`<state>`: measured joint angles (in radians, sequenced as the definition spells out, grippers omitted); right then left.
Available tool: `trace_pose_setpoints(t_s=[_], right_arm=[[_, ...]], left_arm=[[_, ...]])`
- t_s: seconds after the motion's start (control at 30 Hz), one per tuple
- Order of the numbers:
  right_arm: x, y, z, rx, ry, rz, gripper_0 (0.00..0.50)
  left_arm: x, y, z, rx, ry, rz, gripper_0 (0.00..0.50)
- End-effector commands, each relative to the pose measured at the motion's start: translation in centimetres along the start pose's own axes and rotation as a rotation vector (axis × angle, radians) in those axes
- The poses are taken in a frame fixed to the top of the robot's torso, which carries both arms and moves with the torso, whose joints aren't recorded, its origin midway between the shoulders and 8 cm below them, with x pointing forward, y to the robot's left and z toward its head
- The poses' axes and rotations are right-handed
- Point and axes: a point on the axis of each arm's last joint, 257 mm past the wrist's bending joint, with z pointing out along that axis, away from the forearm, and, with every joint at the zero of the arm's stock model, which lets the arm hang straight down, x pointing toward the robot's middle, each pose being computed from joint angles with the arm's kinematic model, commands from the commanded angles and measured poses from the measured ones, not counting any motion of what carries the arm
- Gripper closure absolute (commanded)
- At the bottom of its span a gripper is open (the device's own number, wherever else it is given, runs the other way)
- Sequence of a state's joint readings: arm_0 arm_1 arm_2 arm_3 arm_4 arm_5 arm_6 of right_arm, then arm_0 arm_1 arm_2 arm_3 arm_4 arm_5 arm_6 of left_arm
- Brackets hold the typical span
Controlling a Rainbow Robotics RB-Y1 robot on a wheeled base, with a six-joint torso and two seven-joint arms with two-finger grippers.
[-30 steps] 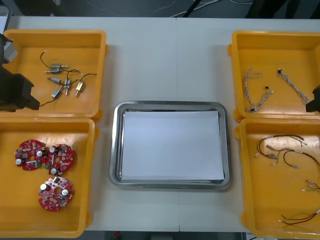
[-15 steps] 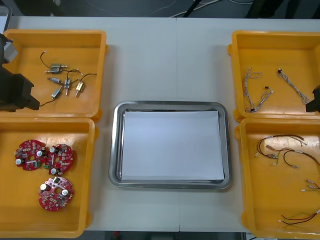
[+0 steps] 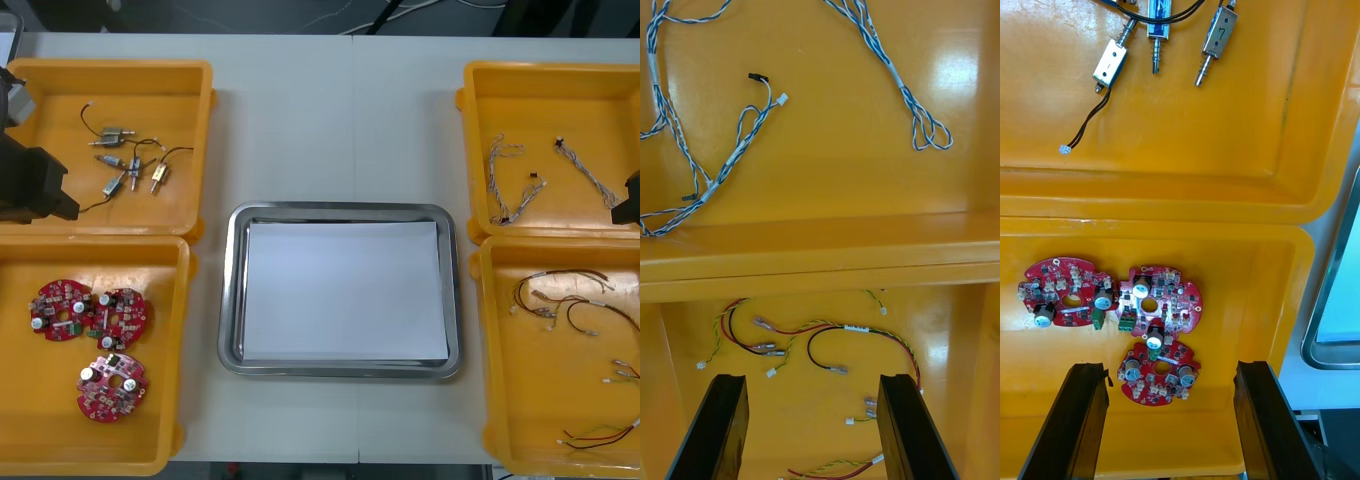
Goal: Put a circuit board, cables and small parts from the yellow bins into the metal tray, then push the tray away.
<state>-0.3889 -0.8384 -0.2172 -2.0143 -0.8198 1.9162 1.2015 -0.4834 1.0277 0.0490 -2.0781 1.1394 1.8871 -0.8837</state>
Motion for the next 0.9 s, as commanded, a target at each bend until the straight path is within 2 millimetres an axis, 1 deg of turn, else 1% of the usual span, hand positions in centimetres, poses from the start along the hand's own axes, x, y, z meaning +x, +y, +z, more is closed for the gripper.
trace_pose_setpoints(t_s=[0.03, 0.9], right_arm=[[-0.72, -1.41, -1.64, 0.034, -0.039, 0.037, 0.0], [-0.72, -1.41, -1.64, 0.034, -0.039, 0.037, 0.0]], left_arm=[[-0.1, 0.55, -0.47, -0.006, -0.018, 0.048, 0.0], [-0.1, 0.55, -0.47, -0.006, -0.018, 0.048, 0.0]])
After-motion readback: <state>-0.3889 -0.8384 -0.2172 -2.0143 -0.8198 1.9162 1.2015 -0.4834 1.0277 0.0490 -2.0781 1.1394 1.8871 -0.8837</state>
